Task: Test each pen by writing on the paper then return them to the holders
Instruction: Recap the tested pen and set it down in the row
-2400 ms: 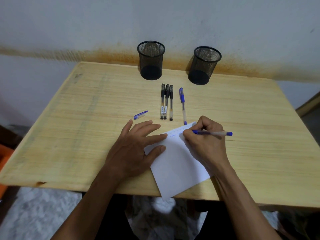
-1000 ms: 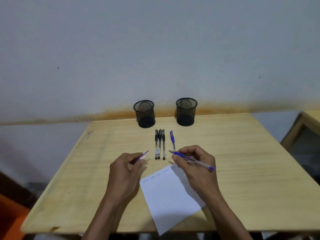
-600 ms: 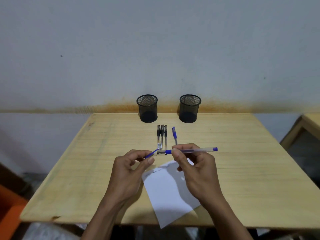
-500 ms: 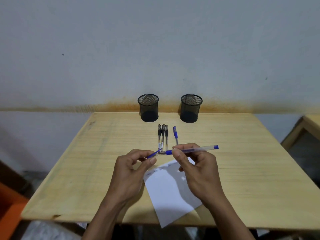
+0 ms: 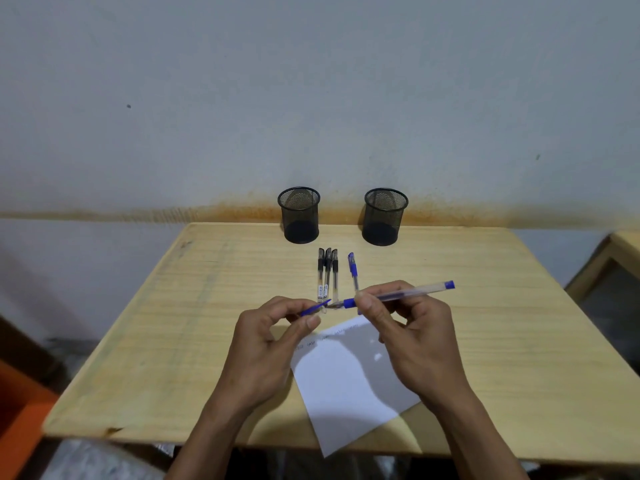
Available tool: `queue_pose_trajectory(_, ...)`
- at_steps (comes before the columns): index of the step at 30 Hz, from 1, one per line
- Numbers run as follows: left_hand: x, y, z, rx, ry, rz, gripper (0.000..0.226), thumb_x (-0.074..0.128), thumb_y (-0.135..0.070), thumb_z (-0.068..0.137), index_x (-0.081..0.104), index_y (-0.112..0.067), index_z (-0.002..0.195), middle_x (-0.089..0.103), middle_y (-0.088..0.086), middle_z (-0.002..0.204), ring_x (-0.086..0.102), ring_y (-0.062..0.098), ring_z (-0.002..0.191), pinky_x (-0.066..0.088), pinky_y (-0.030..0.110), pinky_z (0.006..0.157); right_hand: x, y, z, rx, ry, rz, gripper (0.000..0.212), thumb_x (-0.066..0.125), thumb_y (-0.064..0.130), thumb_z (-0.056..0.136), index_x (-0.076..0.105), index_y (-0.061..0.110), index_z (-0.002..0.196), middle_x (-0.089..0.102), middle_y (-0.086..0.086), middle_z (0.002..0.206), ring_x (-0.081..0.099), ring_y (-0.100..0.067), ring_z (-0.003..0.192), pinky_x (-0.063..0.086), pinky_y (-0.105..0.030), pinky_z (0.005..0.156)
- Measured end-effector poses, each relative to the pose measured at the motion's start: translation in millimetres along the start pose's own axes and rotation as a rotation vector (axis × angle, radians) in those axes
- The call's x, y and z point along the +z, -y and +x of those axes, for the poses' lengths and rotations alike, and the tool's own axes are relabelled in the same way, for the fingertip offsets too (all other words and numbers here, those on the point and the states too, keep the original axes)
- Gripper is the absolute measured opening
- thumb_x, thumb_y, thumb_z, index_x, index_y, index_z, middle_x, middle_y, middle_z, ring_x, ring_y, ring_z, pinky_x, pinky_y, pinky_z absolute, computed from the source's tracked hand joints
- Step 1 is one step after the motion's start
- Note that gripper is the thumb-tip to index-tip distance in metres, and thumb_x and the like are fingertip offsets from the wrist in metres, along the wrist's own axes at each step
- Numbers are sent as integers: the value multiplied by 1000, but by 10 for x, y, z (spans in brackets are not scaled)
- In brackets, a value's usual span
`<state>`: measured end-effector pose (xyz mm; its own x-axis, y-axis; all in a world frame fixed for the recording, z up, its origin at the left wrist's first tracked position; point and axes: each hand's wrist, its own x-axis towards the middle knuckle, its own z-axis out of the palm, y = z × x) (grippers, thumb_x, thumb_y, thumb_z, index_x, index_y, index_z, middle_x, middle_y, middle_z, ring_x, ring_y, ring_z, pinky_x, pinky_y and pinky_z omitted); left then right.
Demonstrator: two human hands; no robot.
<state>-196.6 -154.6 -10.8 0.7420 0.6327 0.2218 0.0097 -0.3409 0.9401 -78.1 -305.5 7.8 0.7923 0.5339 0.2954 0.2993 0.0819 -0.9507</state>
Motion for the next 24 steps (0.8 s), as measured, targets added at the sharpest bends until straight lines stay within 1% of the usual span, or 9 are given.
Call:
queue_pose_trajectory(3, -15, -1, 13, -2, 1, -11, 15, 74, -11, 85, 77, -23, 92, 71, -4, 88, 65, 9, 88, 46, 13, 79, -11, 1, -4, 21, 15, -9, 20, 70, 43, 80, 76, 24, 83, 73, 6, 79, 66, -12, 77, 51, -27, 54)
queue_pose_trajectory(6, 5, -38, 12, 3, 27, -10, 14, 74, -13, 84, 77, -23, 93, 69, -7, 86, 64, 8, 86, 45, 12, 77, 15, -12, -8, 29, 30, -23, 20, 70, 43, 80, 76, 25, 84, 73, 11, 79, 65, -10, 78, 53, -37, 59)
queue_pose_trajectory(8, 12, -44, 16, 22, 45, 8, 15, 75, -14, 84, 77, -23, 95, 70, -6, 87, 65, 10, 88, 46, 14, 78, 38, -8, -12, 27, 46, -44, 19, 69, 46, 78, 75, 29, 83, 73, 13, 81, 65, -9, 79, 54, -34, 63)
queue_pose_trajectory(10, 15, -41, 17, 36, 61, 27, 15, 74, -14, 85, 77, -23, 96, 71, -5, 90, 66, 11, 91, 48, 17, 80, 54, 7, -16, 25, 68, -51, 17, 69, 47, 76, 74, 32, 82, 74, 14, 83, 65, -6, 79, 54, -27, 62)
queue_pose_trajectory(13, 5, -34, 19, 31, 64, 37, 15, 74, -15, 86, 77, -24, 96, 72, -6, 90, 67, 9, 93, 48, 17, 80, 52, 7, -12, 19, 76, -36, 15, 71, 43, 76, 75, 30, 82, 74, 14, 82, 65, -3, 78, 53, -21, 62)
queue_pose_trajectory(19, 10, -21, 18, 128, 48, 63, 13, 71, -22, 82, 77, -23, 93, 71, -3, 85, 68, 20, 88, 53, 38, 81, 95, -24, -25, -30, 88, -17, 2, 75, 27, 83, 74, 28, 83, 74, 15, 78, 68, -5, 80, 53, -15, 66)
queue_pose_trajectory(21, 14, -26, 26, 141, 46, 71, 13, 71, -23, 82, 77, -24, 93, 71, -4, 84, 67, 20, 87, 53, 39, 80, 92, -26, -11, -41, 92, -31, 5, 76, 23, 84, 75, 28, 82, 74, 16, 78, 68, -4, 80, 51, -13, 65)
queue_pose_trajectory(23, 11, -36, 48, 142, 52, 101, 10, 73, -21, 86, 77, -25, 93, 71, -5, 85, 67, 17, 88, 52, 35, 81, 80, -41, -1, -6, 85, -5, 5, 77, 28, 80, 76, 28, 85, 76, 15, 82, 68, -4, 80, 51, -15, 65)
queue_pose_trajectory(24, 8, -42, 60, 140, 52, 122, 10, 74, -19, 87, 77, -26, 94, 70, -5, 86, 67, 16, 88, 52, 31, 81, 77, -66, -5, 29, 50, 20, 15, 79, 33, 76, 77, 28, 90, 76, 13, 87, 68, -6, 81, 53, -17, 66)
